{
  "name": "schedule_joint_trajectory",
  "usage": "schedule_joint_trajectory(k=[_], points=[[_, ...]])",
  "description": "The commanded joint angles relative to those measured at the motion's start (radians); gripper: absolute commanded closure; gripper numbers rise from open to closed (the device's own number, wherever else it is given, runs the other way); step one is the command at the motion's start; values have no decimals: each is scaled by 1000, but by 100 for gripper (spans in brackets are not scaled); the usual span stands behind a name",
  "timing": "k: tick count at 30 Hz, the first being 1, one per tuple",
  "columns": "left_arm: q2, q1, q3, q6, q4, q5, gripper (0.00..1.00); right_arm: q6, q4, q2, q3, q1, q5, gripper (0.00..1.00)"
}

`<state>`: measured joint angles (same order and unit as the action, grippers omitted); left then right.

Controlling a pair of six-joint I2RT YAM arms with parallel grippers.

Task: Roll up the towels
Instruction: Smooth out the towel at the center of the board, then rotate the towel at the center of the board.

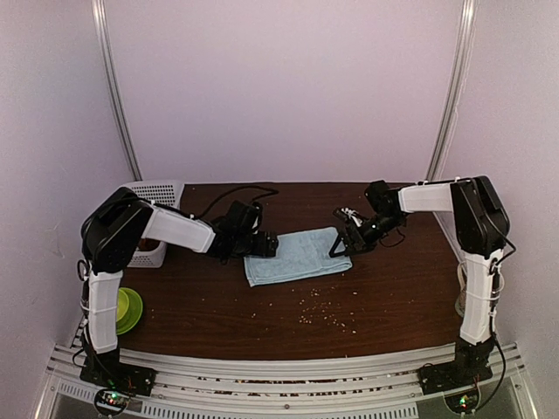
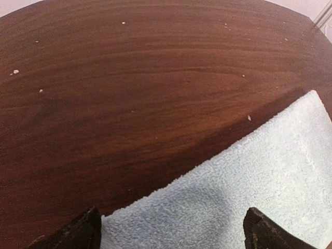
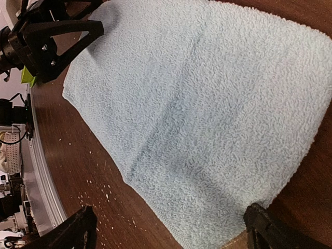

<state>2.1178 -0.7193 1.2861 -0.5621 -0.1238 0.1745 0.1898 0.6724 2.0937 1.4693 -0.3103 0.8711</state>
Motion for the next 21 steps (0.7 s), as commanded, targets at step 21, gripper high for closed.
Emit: schedule_joint_trajectory(k=[21], points=[[-327, -153, 32, 494, 197, 514, 2, 76, -312, -462, -89, 0, -708, 0]])
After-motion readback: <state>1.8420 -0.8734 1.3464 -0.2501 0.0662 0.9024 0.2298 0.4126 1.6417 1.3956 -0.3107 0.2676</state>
